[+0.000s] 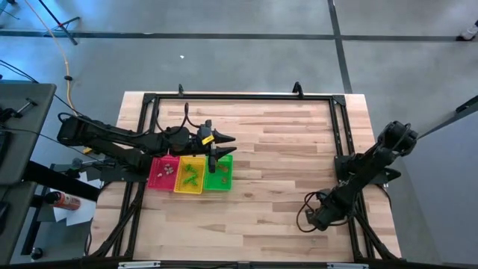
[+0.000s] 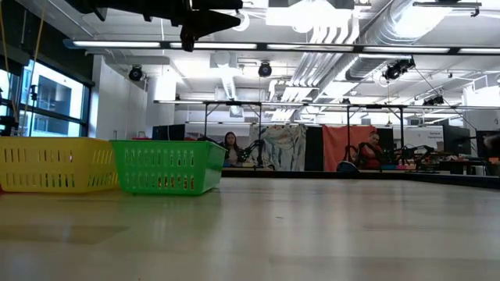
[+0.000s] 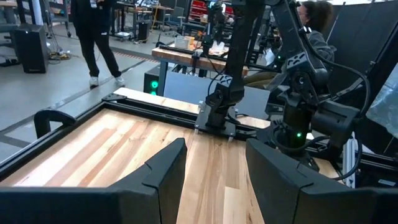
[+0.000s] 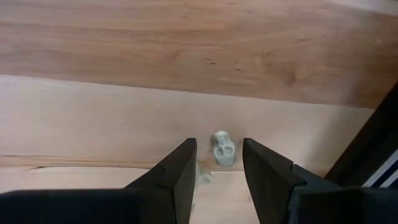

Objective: Sort Halloween decoration
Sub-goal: Put the white skull toy into the red bin

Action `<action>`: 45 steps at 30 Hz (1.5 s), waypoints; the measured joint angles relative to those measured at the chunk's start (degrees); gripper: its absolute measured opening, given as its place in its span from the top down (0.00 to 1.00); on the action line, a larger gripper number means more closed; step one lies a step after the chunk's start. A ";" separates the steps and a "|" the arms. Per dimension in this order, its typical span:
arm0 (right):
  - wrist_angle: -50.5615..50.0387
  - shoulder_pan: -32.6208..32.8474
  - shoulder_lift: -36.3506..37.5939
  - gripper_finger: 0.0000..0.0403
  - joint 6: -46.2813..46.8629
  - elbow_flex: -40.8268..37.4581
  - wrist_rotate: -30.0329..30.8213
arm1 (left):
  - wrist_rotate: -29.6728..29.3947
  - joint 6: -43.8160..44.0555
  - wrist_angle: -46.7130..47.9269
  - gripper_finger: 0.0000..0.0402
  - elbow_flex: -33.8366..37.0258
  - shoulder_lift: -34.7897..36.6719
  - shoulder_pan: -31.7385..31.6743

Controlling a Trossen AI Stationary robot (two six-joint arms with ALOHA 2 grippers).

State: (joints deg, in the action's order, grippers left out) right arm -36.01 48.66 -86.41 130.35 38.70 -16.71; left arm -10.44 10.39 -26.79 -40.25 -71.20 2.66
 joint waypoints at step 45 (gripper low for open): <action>37.04 -33.95 16.55 0.97 -101.66 1.22 37.32 | -0.44 1.56 -1.60 0.61 -0.26 13.68 0.04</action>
State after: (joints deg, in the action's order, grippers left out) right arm 1.04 14.72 -69.87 28.69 39.92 20.61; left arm -10.87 11.95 -28.38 -40.51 -57.52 2.70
